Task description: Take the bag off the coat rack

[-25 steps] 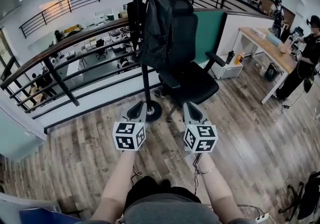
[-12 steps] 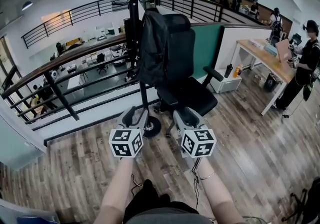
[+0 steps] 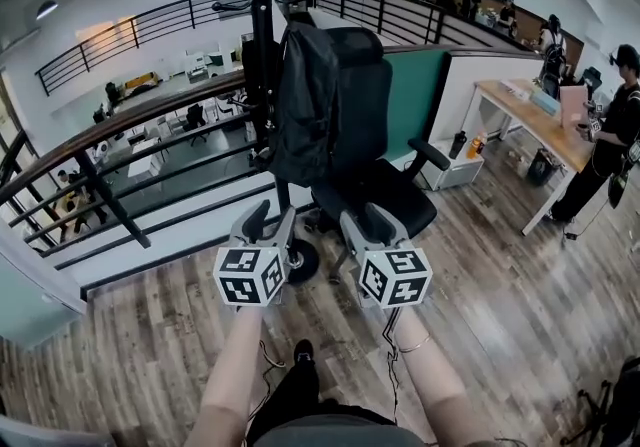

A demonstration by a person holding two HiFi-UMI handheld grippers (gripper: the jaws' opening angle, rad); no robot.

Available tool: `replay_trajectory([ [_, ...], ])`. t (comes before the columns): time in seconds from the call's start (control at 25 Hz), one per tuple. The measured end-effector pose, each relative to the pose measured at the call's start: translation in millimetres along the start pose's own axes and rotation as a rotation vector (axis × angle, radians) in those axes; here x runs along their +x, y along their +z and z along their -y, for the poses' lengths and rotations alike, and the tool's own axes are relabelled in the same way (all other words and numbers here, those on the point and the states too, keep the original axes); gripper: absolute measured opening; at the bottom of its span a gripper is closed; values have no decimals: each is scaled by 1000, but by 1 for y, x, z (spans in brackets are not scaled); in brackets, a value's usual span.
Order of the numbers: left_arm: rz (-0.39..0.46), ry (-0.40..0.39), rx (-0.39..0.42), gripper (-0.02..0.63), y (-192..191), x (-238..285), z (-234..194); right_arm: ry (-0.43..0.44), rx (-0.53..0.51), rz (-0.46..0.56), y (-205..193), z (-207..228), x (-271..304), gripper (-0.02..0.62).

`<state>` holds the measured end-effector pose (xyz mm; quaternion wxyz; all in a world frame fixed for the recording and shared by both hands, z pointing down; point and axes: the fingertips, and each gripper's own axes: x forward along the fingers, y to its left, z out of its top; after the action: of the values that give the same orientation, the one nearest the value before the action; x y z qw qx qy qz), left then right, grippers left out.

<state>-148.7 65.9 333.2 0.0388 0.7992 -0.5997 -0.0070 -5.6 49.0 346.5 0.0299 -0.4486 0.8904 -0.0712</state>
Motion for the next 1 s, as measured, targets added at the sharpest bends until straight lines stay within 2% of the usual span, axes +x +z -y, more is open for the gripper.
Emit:
replay_trajectory([
  [0.16, 27, -1, 17, 163, 25, 34, -21, 1, -17, 5, 15, 9, 42, 195],
  [0.48, 34, 24, 87, 172, 60, 105, -67, -7, -66, 61, 63, 20, 127, 207],
  [0.64, 44, -12, 104, 219, 79, 138, -78, -30, -89, 81, 84, 30, 160, 221],
  [1.0, 64, -69, 131, 239, 103, 181, -89, -79, -122, 105, 114, 45, 206, 258],
])
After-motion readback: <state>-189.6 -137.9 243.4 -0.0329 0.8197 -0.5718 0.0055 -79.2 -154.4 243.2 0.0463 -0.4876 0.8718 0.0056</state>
